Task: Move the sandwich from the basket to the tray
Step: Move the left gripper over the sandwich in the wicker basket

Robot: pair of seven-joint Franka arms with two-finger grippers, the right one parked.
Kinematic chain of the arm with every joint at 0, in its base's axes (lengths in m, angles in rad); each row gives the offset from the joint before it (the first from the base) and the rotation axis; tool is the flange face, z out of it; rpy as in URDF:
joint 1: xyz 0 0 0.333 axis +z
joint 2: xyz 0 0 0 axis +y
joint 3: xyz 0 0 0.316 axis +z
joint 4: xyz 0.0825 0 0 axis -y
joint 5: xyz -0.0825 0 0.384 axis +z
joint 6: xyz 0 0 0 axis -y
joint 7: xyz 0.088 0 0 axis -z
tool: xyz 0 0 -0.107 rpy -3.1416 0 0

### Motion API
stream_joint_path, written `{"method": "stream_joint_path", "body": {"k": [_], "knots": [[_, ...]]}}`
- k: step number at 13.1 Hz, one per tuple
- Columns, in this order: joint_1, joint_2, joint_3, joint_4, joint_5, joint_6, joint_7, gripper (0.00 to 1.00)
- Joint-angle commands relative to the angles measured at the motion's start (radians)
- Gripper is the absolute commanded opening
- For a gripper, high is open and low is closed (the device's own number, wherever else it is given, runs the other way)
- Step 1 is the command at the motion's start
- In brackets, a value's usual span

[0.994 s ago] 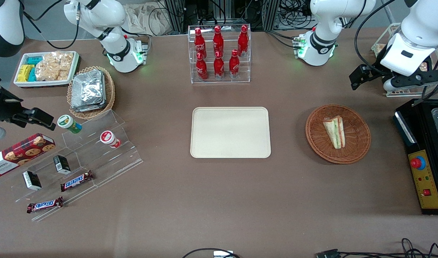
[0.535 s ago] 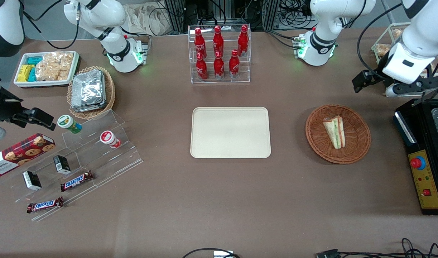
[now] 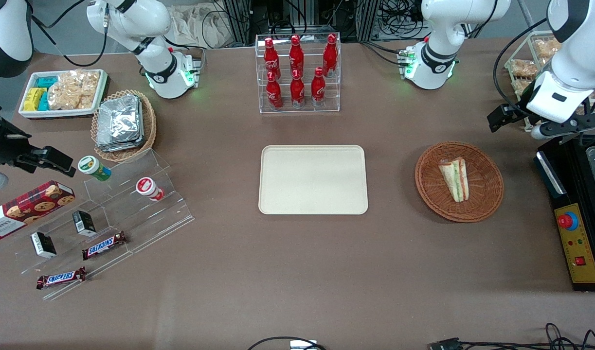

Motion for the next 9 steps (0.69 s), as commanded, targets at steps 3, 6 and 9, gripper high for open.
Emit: {"method": "stream_joint_path", "body": {"k": [3, 6, 9], "knots": [[0.001, -0.015, 0.026, -0.206, 0.012, 0.243, 0.015, 1.00], [0.000, 0.073, 0.026, -0.280, 0.014, 0.402, 0.013, 1.00], [0.001, 0.160, 0.028, -0.366, 0.014, 0.591, 0.013, 1.00]]}}
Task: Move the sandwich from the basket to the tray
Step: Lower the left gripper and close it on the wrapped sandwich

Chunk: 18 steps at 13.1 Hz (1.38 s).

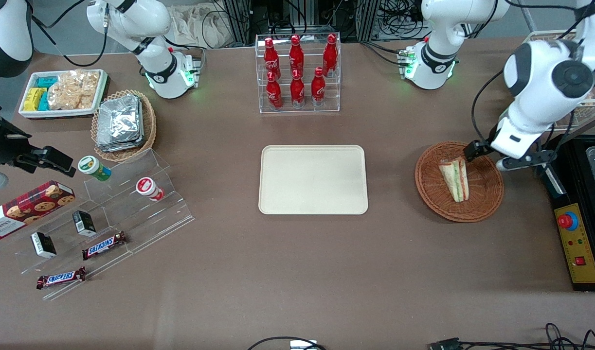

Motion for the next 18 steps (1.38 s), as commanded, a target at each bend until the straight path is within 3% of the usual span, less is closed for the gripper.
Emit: {"method": "stream_joint_path", "body": {"k": [1, 8, 16, 17, 18], "knots": [[0.001, 0.080, 0.003, -0.039, 0.013, 0.124, 0.011, 1.00], [-0.001, 0.289, 0.003, -0.122, 0.013, 0.424, 0.013, 0.99], [-0.007, 0.304, 0.003, -0.127, 0.014, 0.434, 0.051, 0.95], [-0.007, 0.304, 0.003, -0.127, 0.016, 0.434, 0.054, 0.81], [-0.004, 0.297, 0.003, -0.127, 0.014, 0.429, 0.100, 0.23]]}}
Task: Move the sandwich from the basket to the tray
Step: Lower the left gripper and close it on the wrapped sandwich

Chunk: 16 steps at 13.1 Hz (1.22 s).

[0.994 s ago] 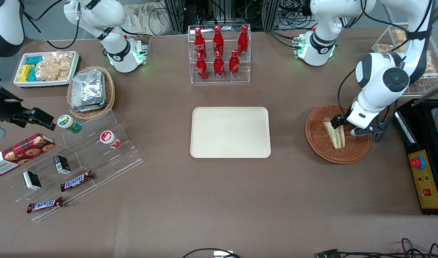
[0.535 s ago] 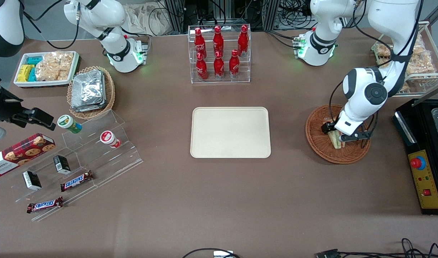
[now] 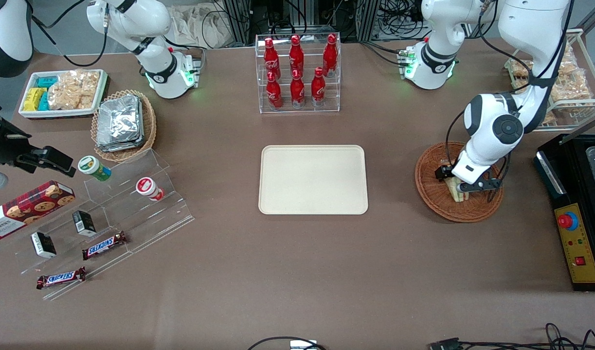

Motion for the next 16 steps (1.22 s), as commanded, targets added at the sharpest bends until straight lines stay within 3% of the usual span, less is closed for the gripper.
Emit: {"method": "stream_joint_path", "body": {"k": [1, 16], "knots": [[0.004, -0.016, 0.004, -0.012, 0.011, 0.011, 0.053, 0.00], [0.006, -0.042, 0.005, -0.006, 0.011, -0.032, 0.068, 0.00]]}}
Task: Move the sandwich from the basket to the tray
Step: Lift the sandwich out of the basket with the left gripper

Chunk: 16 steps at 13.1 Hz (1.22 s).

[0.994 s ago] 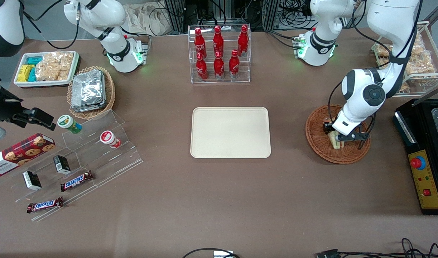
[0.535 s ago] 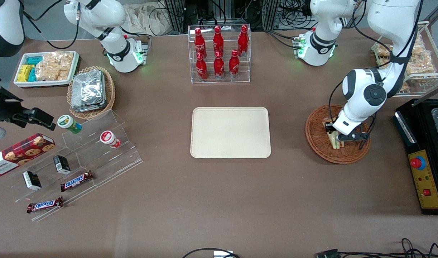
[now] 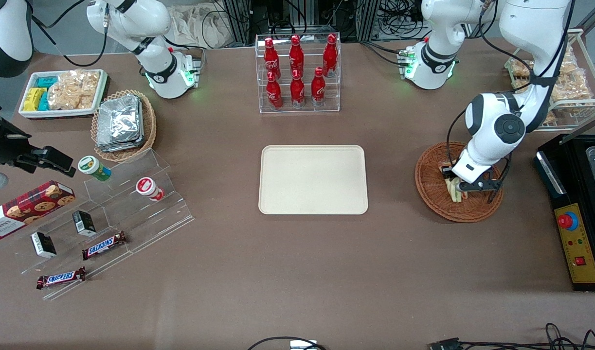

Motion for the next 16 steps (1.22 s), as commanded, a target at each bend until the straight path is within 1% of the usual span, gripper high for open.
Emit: {"method": "stream_joint_path", "body": {"k": [1, 3, 4, 8, 10, 12, 13, 16], "knots": [[0.002, -0.045, 0.003, -0.004, 0.011, -0.040, 0.013, 0.00], [0.002, -0.107, 0.004, -0.003, 0.011, -0.096, 0.018, 0.00], [0.001, -0.155, 0.007, 0.000, 0.011, -0.162, 0.018, 0.00], [-0.004, -0.397, 0.004, 0.051, 0.013, -0.458, 0.024, 0.00], [-0.008, -0.477, -0.002, 0.149, 0.016, -0.654, 0.024, 0.00], [-0.013, -0.465, -0.003, 0.337, 0.016, -0.869, 0.032, 0.00], [-0.027, -0.456, -0.005, 0.417, 0.016, -0.946, 0.050, 0.00], [-0.027, -0.434, -0.008, 0.577, 0.010, -1.078, 0.102, 0.00]]}}
